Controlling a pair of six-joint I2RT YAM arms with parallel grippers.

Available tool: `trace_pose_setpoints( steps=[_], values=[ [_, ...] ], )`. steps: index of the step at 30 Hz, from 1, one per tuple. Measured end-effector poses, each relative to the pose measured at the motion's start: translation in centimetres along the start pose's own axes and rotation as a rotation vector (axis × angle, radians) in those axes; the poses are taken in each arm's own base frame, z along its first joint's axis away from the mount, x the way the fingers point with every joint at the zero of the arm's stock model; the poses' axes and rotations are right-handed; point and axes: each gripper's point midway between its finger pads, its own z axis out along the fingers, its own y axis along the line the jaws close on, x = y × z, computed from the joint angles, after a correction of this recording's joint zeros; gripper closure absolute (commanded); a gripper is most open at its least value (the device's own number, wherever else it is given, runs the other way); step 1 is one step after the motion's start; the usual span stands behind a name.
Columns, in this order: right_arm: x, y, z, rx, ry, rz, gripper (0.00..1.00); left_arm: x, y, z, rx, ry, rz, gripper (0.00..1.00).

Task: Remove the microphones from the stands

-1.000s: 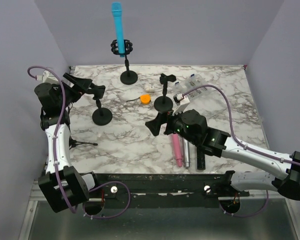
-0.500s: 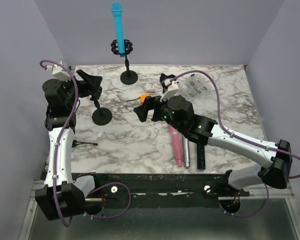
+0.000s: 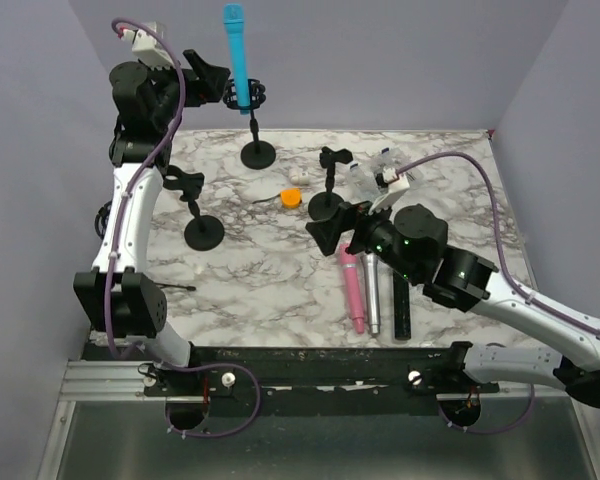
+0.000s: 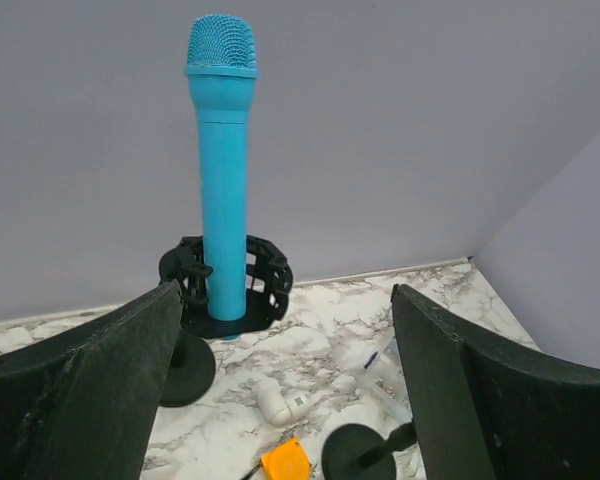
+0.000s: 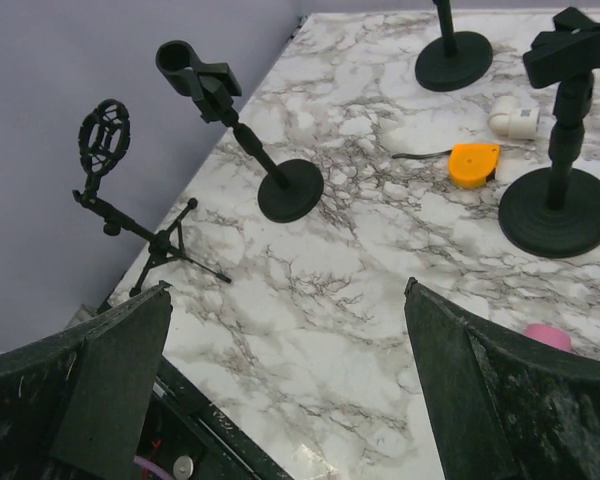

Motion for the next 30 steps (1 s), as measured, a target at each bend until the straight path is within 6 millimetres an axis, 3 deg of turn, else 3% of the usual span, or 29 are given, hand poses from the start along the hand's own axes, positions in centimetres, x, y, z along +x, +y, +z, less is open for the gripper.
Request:
trace_pose_setpoints(
  steps=[6, 13, 22, 28, 30],
  values=[
    [-2.4, -1.0, -4.0, -0.002, -0.067, 0.006, 0.00, 1.9, 3.3, 6.2, 0.003, 0.035, -0.006, 0.14],
    [-3.0, -2.1, -5.2, 0.034, -0.084, -0.025, 0.00, 2.9, 5.1, 10.6, 0.045, 0.010, -0.010, 0.14],
    [-2.9, -3.0, -5.8, 0.066, -0.086, -0.028, 0.00, 5.0, 3.5, 15.0, 0.146, -0.040, -0.025, 0.31],
    [-3.3, -3.7, -6.4, 0.093, -0.100, -0.028, 0.00, 6.8, 3.3, 16.6, 0.158, -0.057, -0.046, 0.40],
    [-3.1, -3.9, -6.4, 0.104, -0.097, -0.032, 0.00, 6.9, 3.7, 16.9, 0.150, -0.073, -0.046, 0.48]
  ],
)
